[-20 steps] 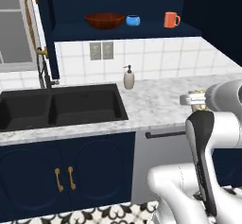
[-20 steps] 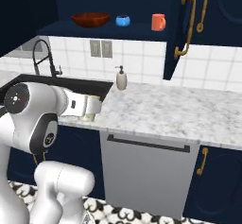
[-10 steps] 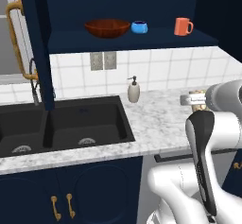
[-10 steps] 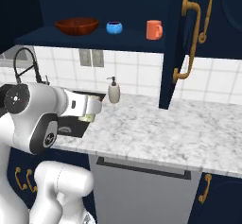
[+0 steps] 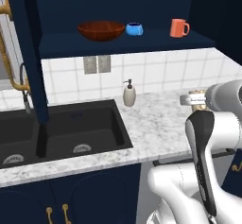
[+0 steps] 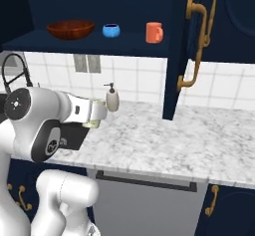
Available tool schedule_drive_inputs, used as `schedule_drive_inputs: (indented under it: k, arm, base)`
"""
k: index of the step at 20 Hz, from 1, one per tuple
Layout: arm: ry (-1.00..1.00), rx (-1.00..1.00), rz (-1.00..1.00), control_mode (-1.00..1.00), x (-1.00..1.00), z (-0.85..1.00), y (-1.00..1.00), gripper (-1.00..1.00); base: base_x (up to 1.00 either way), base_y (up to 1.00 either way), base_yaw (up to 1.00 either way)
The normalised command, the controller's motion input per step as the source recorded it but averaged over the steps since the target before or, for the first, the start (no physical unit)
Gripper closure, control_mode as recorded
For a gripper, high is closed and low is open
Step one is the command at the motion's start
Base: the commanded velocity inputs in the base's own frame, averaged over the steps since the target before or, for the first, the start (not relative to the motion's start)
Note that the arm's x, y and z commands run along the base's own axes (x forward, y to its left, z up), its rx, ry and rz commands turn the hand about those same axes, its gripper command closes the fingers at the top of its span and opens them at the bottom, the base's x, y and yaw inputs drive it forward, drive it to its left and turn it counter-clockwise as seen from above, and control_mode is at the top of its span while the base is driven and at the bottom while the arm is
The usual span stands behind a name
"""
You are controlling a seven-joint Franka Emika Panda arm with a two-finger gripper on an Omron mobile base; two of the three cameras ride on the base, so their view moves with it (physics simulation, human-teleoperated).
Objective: Gather all objects into one cabinet and sort the glasses and bowls to opposite sides.
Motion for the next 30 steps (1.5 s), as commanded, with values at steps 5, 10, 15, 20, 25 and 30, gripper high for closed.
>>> schedule_drive_inputs:
  k: [5,10,15,20,25,30]
  arm:
    - [0.00,0.00,0.00,1.00,0.00,0.00,0.00,1.00]
    - [0.00,0.00,0.00,1.00,0.00,0.00,0.00,1.00]
    - [-0.15,0.00,0.00,-1.00,-0.32,0.12,-0.04,1.00]
    - [-0.27,0.00,0.03,-1.00,-0.10,0.67,-0.02,1.00]
    - [-0.23,0.00,0.03,-1.00,0.00,0.69,-0.09,1.00]
    - [-0.01,0.00,0.00,-1.00,-0.14,0.61,-0.08,1.00]
  base:
    - [0.69,-0.04,0.00]
    - [0.30,-0.05,0.00]
    - [0.00,0.00,0.00]
    - [0.00,0.00,0.00]
    - [0.00,0.00,0.00]
    - [0.00,0.00,0.00]
